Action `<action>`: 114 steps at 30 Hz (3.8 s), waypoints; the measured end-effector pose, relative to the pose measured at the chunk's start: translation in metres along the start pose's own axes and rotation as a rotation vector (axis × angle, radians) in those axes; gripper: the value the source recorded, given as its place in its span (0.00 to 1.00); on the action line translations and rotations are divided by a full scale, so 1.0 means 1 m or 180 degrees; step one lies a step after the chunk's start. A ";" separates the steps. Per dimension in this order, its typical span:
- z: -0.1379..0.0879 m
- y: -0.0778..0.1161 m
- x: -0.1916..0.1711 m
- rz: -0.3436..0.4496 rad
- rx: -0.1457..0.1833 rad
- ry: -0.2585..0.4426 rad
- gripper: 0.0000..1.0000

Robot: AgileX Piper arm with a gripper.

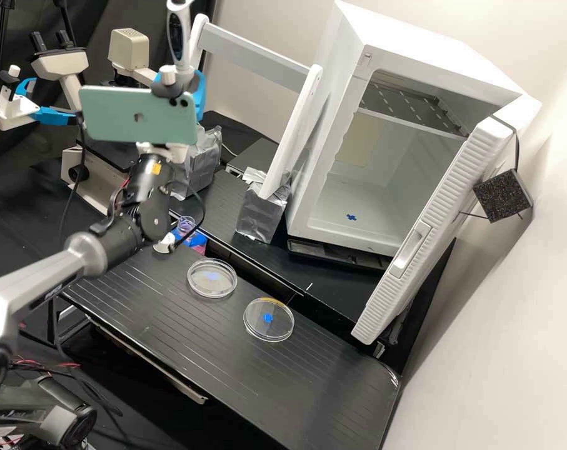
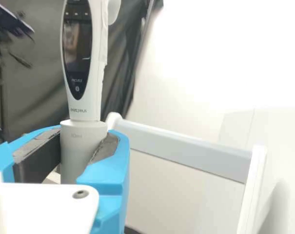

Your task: Use the pipette

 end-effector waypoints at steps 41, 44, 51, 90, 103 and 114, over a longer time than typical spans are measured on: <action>0.011 -0.001 0.117 -0.0399 0.0221 -0.1144 0.00; 0.017 0.000 0.117 -0.0379 0.0258 -0.1191 0.00; 0.029 0.006 0.119 -0.0518 0.0447 -0.1541 0.00; 0.023 0.028 0.142 -0.0774 0.0626 -0.1013 0.00; 0.034 0.017 0.143 -0.0866 0.0632 -0.1090 0.00; 0.040 0.008 0.141 -0.0959 0.0547 -0.1142 0.00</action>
